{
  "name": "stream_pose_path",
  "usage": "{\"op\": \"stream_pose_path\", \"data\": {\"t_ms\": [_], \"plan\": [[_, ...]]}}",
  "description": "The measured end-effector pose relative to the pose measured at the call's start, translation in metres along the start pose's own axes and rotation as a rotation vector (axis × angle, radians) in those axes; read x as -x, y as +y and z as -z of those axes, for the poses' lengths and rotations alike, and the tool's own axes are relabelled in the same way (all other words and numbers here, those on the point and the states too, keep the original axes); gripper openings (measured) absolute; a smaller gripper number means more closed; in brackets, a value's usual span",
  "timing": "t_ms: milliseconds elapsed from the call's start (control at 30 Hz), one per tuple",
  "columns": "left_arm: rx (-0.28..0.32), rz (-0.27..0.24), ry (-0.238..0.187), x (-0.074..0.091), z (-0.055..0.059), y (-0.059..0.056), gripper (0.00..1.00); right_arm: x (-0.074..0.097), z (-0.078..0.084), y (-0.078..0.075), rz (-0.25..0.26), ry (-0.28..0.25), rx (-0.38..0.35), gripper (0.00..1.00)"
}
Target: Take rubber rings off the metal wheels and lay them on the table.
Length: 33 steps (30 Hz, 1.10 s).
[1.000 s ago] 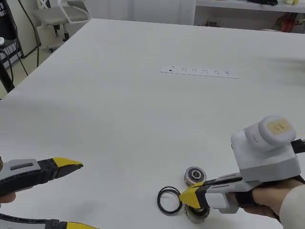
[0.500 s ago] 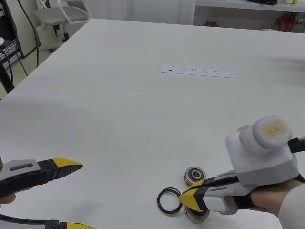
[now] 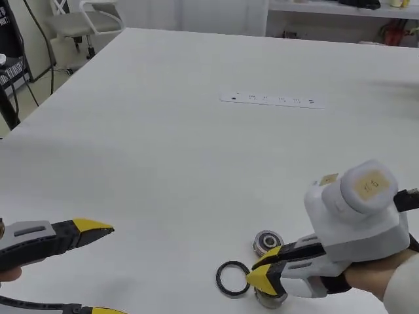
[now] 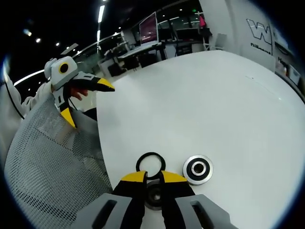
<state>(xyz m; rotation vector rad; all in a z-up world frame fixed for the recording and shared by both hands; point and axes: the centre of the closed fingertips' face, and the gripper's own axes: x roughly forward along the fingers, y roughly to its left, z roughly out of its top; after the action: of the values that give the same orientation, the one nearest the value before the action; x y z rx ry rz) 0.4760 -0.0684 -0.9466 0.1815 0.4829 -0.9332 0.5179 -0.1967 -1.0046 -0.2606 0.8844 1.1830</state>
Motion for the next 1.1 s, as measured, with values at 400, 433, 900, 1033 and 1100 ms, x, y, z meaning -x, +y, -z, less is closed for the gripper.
{"op": "stream_pose_path", "data": {"t_ms": [400, 433, 900, 1033, 1100], "plan": [[-0.012, 0.011, -0.004, 0.001, -0.005, -0.002, 0.74, 0.014, -0.02, 0.0, 0.02, -0.063, 0.067, 0.23], [-0.011, 0.012, -0.006, 0.0, -0.006, -0.002, 0.75, 0.017, -0.027, -0.001, 0.026, -0.089, 0.067, 0.27], [-0.032, 0.035, -0.072, 0.005, -0.035, -0.011, 0.88, 0.081, -0.068, 0.01, 0.052, -0.294, 0.139, 0.6], [-0.032, 0.028, -0.082, 0.008, -0.04, -0.013, 0.92, 0.106, -0.073, 0.011, 0.073, -0.363, 0.124, 0.66], [-0.033, 0.02, -0.082, 0.01, -0.042, -0.013, 0.95, 0.118, -0.072, 0.01, 0.094, -0.386, 0.129, 0.69]]}}
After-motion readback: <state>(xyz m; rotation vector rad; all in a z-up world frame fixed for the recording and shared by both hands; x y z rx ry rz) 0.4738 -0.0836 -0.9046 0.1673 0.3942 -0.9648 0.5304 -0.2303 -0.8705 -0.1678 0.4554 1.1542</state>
